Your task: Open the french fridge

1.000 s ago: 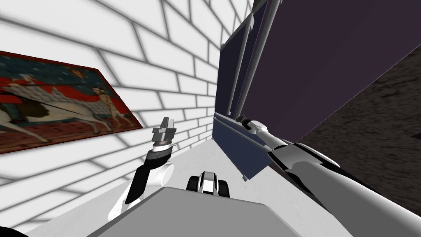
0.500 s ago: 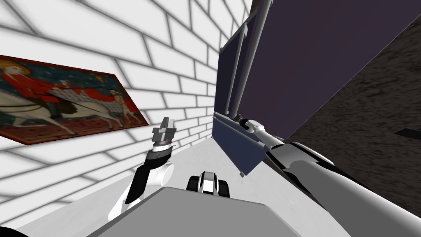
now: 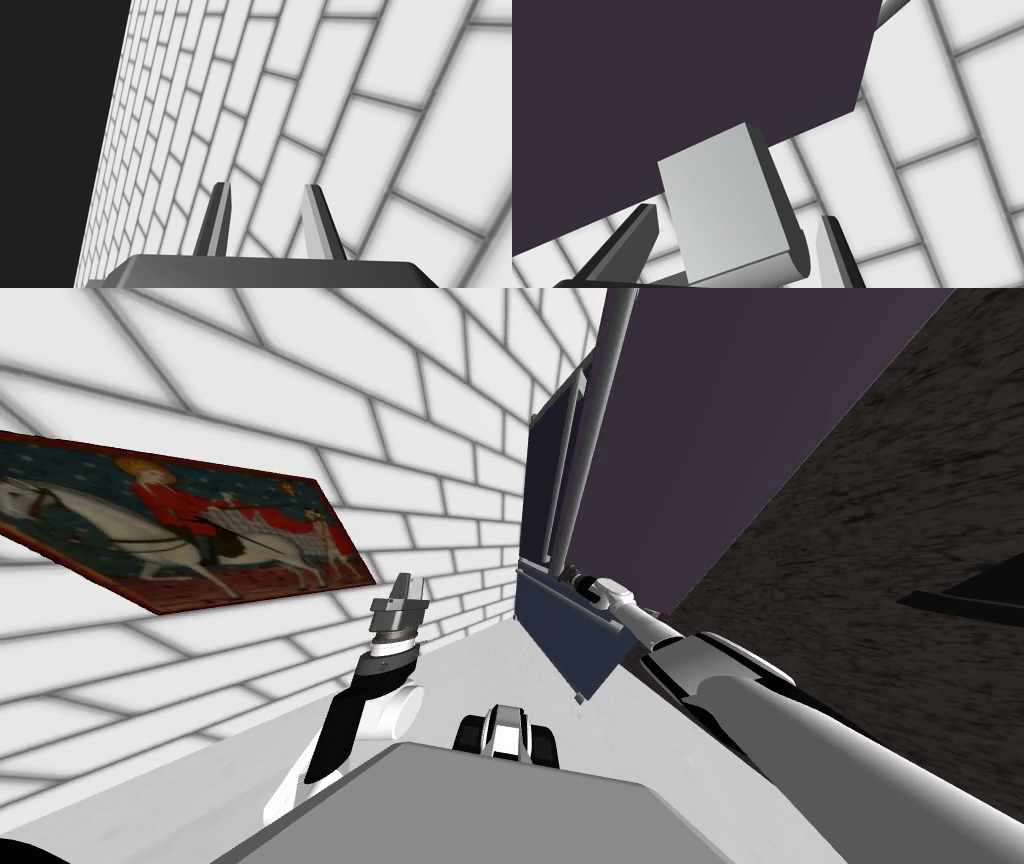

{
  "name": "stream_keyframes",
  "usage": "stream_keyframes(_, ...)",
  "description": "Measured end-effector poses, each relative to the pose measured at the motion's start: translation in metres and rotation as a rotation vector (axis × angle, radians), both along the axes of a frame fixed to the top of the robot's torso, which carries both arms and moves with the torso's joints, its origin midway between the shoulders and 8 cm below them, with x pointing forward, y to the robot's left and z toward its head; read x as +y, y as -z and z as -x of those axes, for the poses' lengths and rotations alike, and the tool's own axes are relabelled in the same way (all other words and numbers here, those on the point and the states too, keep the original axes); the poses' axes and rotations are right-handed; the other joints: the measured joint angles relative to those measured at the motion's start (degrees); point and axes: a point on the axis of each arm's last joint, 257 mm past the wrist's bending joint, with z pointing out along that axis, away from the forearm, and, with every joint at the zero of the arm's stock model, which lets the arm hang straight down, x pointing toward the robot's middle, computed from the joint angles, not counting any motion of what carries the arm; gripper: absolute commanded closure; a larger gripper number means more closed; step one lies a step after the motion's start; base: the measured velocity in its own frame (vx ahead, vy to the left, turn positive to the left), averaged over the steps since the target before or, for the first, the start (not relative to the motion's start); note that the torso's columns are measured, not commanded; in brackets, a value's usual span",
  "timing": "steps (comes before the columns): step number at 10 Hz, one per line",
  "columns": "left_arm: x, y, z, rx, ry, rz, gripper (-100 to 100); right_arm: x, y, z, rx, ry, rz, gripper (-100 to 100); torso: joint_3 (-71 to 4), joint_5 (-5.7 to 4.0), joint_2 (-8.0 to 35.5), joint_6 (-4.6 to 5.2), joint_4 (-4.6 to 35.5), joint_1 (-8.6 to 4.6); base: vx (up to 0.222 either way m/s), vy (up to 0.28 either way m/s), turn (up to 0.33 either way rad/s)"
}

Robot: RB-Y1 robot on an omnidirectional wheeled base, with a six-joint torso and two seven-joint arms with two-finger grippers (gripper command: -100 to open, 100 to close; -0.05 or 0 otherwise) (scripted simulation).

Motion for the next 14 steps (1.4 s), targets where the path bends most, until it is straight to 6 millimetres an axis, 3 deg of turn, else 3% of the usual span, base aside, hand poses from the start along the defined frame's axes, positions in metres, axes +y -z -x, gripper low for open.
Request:
stream_keyframes(5,0.000,0.000,0.000,0.000,0.000,0.000,0,0.059,0.004,0.014,0.009,-0.138,0.006,100,-0.1,0.06,-0.2,-0.01,0.0,0.11,-0.104,-0.103,0.035)
stream_keyframes(10,0.000,0.000,0.000,0.000,0.000,0.000,0,0.101,0.003,0.028,0.007,-0.251,0.006,100,-0.1,0.02,-0.1,0.08,0.0,0.01,-0.098,-0.110,0.026)
stream_keyframes(12,0.000,0.000,0.000,0.000,0.000,0.000,0,0.127,0.003,0.035,0.007,-0.313,0.001,100,-0.1,0.00,-0.1,-0.01,0.0,0.00,-0.123,-0.125,0.042)
stream_keyframes(14,0.000,0.000,0.000,0.000,0.000,0.000,0,0.137,0.007,0.045,0.012,-0.348,0.009,100,-0.2,0.05,-0.4,0.16,0.0,0.17,-0.063,-0.072,0.000)
